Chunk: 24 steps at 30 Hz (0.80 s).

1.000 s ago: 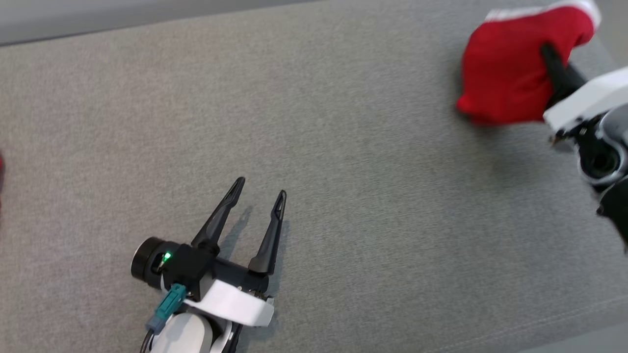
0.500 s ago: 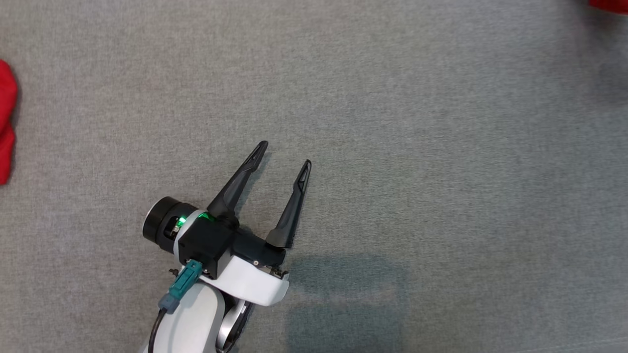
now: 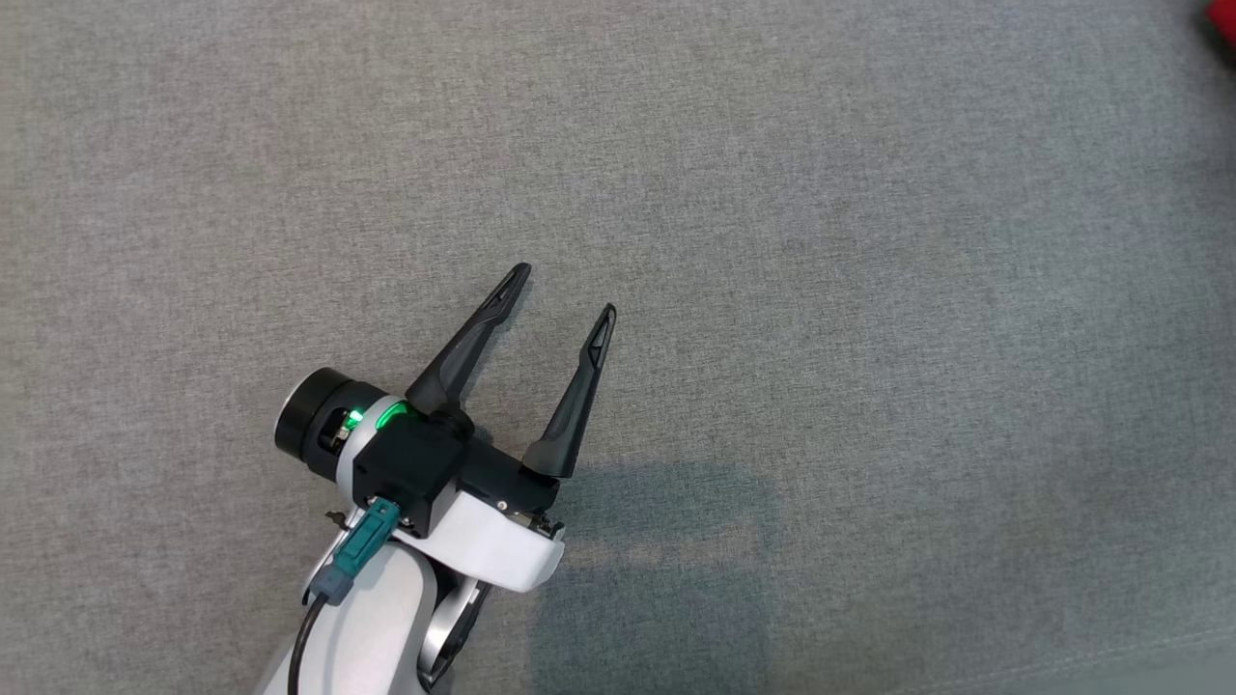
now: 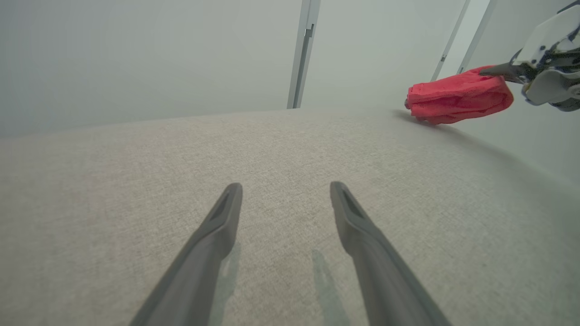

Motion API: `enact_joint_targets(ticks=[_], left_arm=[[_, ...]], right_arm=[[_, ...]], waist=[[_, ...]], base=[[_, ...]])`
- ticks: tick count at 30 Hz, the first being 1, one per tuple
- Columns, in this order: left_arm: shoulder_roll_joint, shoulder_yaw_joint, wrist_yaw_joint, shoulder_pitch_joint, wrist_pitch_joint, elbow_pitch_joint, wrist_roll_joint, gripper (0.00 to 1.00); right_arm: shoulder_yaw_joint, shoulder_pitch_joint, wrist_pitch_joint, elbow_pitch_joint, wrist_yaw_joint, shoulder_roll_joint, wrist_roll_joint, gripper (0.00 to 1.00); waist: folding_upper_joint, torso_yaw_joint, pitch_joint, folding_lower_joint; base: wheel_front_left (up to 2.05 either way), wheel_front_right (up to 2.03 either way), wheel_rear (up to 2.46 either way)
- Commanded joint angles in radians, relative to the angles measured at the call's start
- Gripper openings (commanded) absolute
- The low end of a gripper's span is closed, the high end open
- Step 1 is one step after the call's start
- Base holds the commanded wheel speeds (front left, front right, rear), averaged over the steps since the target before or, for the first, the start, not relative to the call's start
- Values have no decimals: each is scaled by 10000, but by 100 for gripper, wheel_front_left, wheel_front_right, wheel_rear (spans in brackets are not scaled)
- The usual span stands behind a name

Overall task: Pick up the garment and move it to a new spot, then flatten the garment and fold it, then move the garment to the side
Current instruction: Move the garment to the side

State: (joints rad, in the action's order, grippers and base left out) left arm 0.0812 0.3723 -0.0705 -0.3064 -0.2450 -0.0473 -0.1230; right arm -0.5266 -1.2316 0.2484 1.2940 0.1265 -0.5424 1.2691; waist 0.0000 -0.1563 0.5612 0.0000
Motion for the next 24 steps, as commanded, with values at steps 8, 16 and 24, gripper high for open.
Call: enact_joint_targets(ticks=[8,16,24], left_arm=[[160,-91,-58,-260,180,380,73,100],[201,16,-55,-297,230,436,14,100],[187,94,-21,-337,194,398,-82,100]], right_arm=[[2226,2188,132,-35,42,-744,-1340,0],[4082,3055,133,-34,42,-319,-3084,0],[6054,3132,118,-33,42,-77,-5363,100]], waist=[[0,-193,80,0],[0,-132,125,0],[0,-103,62,0]], base=[[0,0,0],[0,0,0],[0,0,0]])
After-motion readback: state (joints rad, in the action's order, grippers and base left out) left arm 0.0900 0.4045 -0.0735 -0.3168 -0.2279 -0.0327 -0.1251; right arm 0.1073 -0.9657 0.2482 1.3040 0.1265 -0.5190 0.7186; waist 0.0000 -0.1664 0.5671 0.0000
